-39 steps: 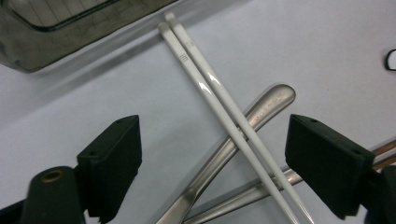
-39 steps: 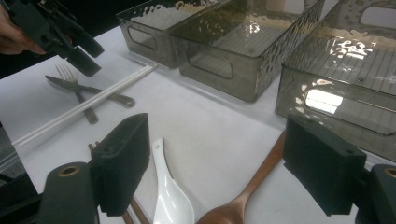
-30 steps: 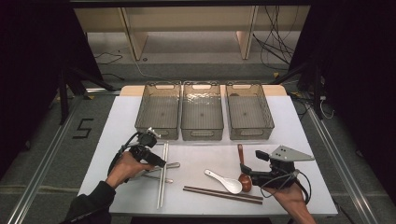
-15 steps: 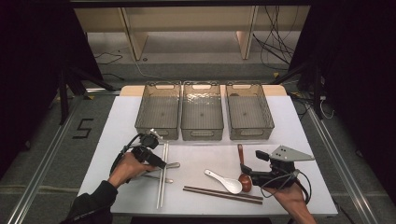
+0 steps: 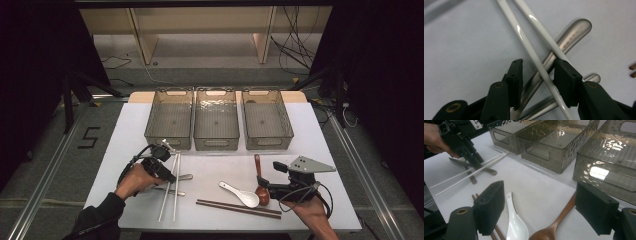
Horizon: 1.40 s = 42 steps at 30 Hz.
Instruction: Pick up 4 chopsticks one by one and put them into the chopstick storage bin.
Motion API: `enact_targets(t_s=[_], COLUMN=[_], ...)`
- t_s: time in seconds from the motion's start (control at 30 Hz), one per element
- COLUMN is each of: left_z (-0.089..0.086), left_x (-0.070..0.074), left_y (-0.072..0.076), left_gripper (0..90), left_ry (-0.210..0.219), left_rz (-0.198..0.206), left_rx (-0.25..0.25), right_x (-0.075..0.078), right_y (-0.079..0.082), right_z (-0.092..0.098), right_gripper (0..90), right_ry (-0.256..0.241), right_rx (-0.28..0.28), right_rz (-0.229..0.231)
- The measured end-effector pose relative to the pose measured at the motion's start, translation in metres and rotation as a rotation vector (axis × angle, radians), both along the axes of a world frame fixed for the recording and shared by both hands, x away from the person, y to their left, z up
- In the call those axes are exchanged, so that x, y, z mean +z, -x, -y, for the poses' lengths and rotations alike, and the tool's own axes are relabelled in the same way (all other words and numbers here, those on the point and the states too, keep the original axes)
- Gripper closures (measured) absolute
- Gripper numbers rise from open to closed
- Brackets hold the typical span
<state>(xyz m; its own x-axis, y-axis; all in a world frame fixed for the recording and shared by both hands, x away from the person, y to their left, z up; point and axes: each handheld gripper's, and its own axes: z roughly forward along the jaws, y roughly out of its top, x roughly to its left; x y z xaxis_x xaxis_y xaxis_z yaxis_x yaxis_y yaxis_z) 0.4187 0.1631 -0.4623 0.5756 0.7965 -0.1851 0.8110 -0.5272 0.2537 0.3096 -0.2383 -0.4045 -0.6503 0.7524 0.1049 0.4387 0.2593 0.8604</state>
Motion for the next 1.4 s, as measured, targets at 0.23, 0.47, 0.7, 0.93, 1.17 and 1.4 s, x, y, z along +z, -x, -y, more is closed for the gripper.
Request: enact_targets(t_s=[0.23, 0.47, 0.7, 0.93, 1.17, 1.4], left_z=[-0.01, -0.017, -0.019, -0.024, -0.018, -0.018], left_x=[0.001, 0.001, 0.002, 0.004, 0.001, 0.0], left_y=[0.0, -0.005, -0.006, -0.008, -0.01, -0.01], left_gripper=[66.4, 71.3, 74.8, 78.3, 79.7, 83.4], left_ry=[0.033, 0.081, 0.079, 0.051, 0.002, -0.002], left_rz=[-0.029, -0.054, -0.059, -0.034, -0.017, -0.012], left_rx=[0.016, 0.049, 0.049, 0.068, 0.055, 0.056], right_x=[0.0, -0.001, 0.0, -0.001, -0.001, -0.001], right_y=[0.0, -0.001, -0.001, -0.001, -0.002, -0.002], right_z=[0.0, -0.001, -0.001, -0.001, -0.003, -0.004], right_gripper=[25.5, 25.7, 25.9, 25.9, 26.0, 26.1], right_ry=[0.007, 0.006, 0.008, 0.012, 0.017, 0.025], right_rx=[-0.001, -0.002, 0.001, 0.003, 0.008, 0.016], right_rz=[0.004, -0.005, -0.003, -0.005, -0.008, -0.001])
